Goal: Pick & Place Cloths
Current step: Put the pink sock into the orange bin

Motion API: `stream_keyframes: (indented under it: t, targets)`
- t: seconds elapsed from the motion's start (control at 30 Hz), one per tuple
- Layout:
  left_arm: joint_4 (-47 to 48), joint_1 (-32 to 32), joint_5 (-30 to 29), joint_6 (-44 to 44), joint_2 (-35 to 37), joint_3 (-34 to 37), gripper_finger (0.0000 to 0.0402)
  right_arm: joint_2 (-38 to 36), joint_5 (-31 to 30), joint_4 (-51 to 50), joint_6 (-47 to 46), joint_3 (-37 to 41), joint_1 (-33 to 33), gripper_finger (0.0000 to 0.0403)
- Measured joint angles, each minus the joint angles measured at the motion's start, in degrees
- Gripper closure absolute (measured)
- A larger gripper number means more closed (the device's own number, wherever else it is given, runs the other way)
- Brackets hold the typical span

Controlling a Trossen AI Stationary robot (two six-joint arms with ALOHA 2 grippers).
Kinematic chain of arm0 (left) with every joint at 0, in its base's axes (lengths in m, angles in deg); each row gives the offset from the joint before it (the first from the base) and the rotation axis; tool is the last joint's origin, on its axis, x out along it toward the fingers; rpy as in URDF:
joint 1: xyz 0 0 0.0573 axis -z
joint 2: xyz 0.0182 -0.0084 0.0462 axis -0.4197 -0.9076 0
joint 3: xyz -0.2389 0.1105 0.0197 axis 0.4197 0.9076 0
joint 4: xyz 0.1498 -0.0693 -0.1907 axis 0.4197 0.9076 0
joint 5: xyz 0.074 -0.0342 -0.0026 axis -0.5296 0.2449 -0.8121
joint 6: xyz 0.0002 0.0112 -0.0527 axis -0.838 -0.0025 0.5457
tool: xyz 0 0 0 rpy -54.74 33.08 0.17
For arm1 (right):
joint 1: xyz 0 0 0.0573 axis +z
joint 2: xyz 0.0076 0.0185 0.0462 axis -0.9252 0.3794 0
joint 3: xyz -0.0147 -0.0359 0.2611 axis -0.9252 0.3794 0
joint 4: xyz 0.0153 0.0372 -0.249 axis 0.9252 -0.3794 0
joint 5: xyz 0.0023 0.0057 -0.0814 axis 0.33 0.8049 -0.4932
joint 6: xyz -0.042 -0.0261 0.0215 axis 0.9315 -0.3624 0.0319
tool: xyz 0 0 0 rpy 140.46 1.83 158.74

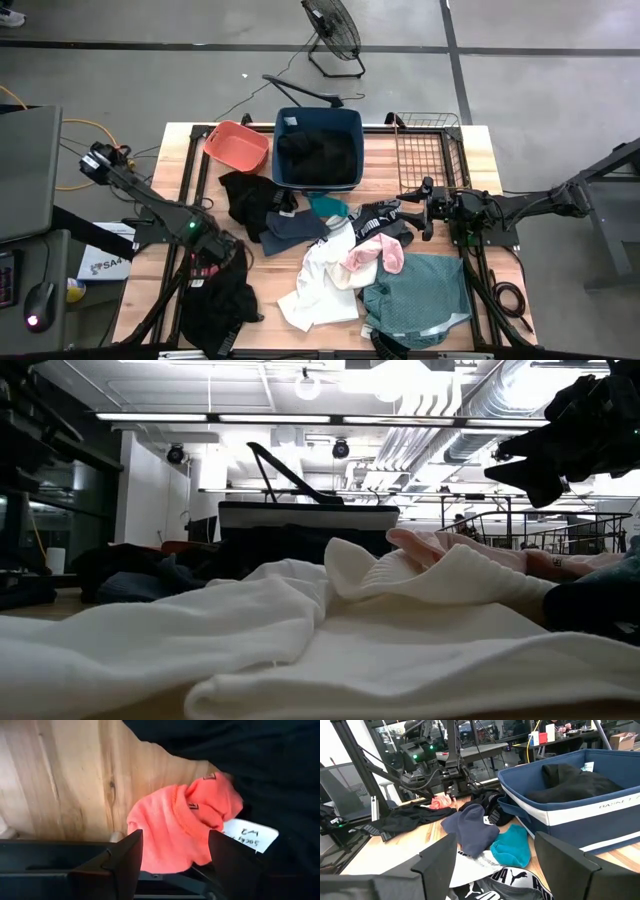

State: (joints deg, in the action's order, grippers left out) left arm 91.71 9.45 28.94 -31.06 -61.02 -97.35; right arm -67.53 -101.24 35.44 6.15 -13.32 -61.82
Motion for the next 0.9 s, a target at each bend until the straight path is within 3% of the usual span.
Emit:
stream_keyframes:
  t: [0.57,0.7,0.9]
  targets:
    - [-2.7,1.0,0.0,-1.8,-15.1,-0.1,0.019,0.0,0.0,0.0,0.0,0.0,0.0,0.0144]
    - [-5.1,1.0,0.2,-2.0,-18.3,-0.2,0.0241,0.0,0.0,0.0,0.0,0.0,0.0,0.0144]
    - [-5.5,1.0,0.0,-2.2,-20.9,-0.3,0.0376,0.0,0.0,0.0,0.0,0.0,0.0,0.0144]
